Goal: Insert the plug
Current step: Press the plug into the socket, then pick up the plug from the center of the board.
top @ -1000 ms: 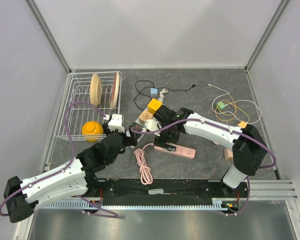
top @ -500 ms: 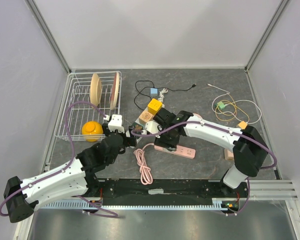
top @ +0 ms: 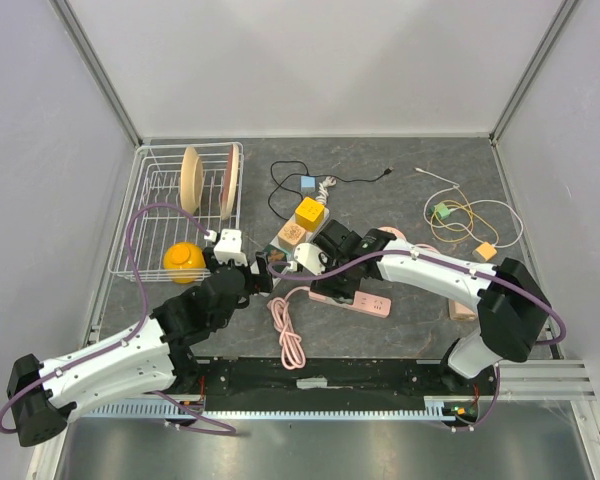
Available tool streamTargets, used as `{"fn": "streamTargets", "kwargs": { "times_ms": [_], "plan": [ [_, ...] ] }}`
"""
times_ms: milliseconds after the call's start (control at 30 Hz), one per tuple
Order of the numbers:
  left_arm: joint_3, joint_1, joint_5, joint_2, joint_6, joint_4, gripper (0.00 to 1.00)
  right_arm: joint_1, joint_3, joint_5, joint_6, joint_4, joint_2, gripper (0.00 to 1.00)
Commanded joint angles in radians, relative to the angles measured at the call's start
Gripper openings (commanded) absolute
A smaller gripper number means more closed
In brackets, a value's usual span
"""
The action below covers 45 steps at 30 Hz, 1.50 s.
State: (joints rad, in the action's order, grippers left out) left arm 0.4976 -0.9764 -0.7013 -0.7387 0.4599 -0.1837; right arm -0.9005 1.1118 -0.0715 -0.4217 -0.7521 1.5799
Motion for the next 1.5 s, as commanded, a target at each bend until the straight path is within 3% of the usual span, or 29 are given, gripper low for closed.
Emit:
{"fn": "streamTargets", "kwargs": {
  "times_ms": [0, 200, 267, 333, 500, 533, 633, 833, 1100, 1267, 1467],
  "plan": [
    [-0.001, 0.004, -0.024, 0.01, 0.063, 0.015, 0.94, -0.006, -0.116, -0.077, 0.035, -0.061, 0.123, 0.0],
    [0.009, 0.004, -0.023, 0.012, 0.048, 0.02, 0.94, -0.006, -0.08, -0.065, 0.037, -0.056, 0.066, 0.03],
    [0.015, 0.005, -0.024, 0.009, 0.037, 0.021, 0.94, -0.006, -0.035, -0.065, 0.034, -0.055, 0.042, 0.36],
    [0.021, 0.005, -0.027, 0.006, 0.023, 0.024, 0.94, -0.002, 0.008, -0.062, 0.034, -0.05, 0.009, 0.58],
    [0.038, 0.004, -0.029, 0.007, -0.016, 0.047, 0.94, 0.051, 0.204, -0.063, 0.076, 0.013, -0.064, 0.75],
    [0.041, 0.004, -0.03, 0.004, -0.023, 0.047, 0.94, 0.061, 0.223, -0.062, 0.104, 0.035, -0.078, 0.86],
    [0.059, 0.004, -0.032, -0.001, -0.05, 0.049, 0.94, 0.11, 0.269, -0.068, 0.156, 0.128, -0.142, 0.98],
    [0.085, 0.007, -0.027, -0.03, -0.107, 0.075, 0.94, 0.261, 0.252, -0.065, 0.283, 0.218, -0.221, 0.98],
    [0.168, 0.033, 0.041, -0.171, -0.153, 0.125, 0.98, 0.498, 0.039, 0.027, 0.627, 0.349, -0.299, 0.98],
    [0.237, 0.074, 0.112, -0.267, -0.159, 0.132, 0.98, 0.667, -0.058, 0.113, 0.722, 0.378, -0.353, 0.98],
    [0.275, 0.111, 0.186, -0.333, -0.162, 0.132, 0.98, 0.843, -0.16, 0.104, 0.819, 0.356, -0.334, 0.98]
  ]
}}
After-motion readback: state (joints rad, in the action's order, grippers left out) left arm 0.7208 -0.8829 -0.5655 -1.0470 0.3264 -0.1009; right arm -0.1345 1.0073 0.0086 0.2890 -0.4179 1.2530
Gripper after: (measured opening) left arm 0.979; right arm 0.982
